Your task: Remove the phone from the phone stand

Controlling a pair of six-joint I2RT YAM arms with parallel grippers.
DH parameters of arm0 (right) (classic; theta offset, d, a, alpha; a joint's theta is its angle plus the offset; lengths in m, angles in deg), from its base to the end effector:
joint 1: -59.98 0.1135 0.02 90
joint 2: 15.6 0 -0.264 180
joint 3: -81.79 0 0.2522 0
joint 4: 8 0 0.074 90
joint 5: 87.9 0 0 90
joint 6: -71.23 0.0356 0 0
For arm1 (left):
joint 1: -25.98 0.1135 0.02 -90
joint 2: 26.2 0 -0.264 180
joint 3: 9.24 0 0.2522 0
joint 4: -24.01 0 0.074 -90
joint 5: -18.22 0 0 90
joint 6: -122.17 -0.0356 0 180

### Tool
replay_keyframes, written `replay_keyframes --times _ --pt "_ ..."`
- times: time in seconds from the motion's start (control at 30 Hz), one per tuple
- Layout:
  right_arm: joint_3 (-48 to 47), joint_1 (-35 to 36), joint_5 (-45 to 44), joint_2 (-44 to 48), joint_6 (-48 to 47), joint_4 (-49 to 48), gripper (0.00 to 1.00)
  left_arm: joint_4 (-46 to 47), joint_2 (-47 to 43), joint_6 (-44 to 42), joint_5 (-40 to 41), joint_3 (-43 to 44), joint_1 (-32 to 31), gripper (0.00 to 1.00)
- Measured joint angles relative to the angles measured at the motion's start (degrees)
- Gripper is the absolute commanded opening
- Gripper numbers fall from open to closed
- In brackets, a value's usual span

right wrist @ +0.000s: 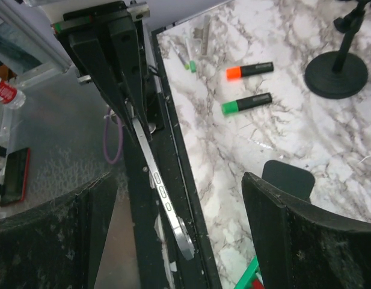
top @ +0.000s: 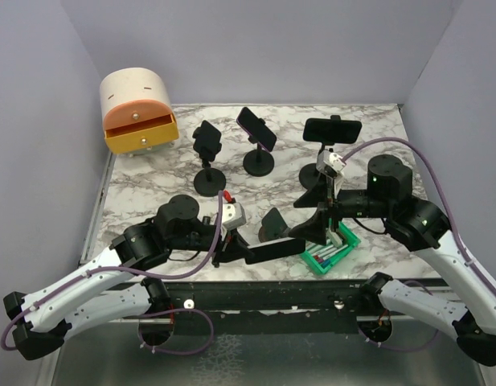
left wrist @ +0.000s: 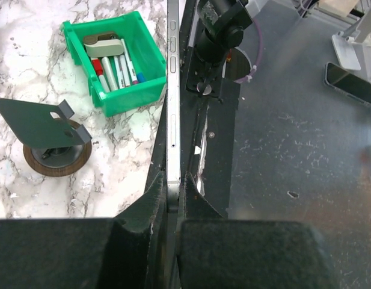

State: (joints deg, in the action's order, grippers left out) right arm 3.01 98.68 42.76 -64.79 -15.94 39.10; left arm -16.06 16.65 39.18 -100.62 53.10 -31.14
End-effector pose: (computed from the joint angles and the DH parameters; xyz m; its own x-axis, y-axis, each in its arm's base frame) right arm 0.1128 0.1201 0.4075 -0.2819 -0.1778 -0.9428 -0.9465 0.2126 0.2429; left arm 0.0739 -0.1459 0.3402 -0.3091 0.2812 -0.9085 0.9502 0.1316 -0.2825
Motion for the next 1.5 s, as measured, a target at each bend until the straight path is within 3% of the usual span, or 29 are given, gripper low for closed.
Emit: replay_keyframes --times 0.53,0.9,1.27,1.5 --pt "-4.15 10.56 -2.60 -8.15 -5.29 10.43 0.86 -0.83 5.99 -8.90 -1.75 4.72 0.00 0.00" --pt "-4.13 14.95 -11.43 -8.17 -8.94 12.94 0.81 -2.49 6.01 -11.26 -3.02 6.82 0.00 0.00" --pt "-4.02 17.70 -15.58 -8.11 -12.11 13.27 0.69 -3.02 5.35 -12.70 -6.58 6.82 0.00 0.00" --pt "-4.02 19.52 -15.93 -8.33 -13.44 13.40 0.51 -3.10 5.38 -13.05 -7.61 6.82 0.00 0.00"
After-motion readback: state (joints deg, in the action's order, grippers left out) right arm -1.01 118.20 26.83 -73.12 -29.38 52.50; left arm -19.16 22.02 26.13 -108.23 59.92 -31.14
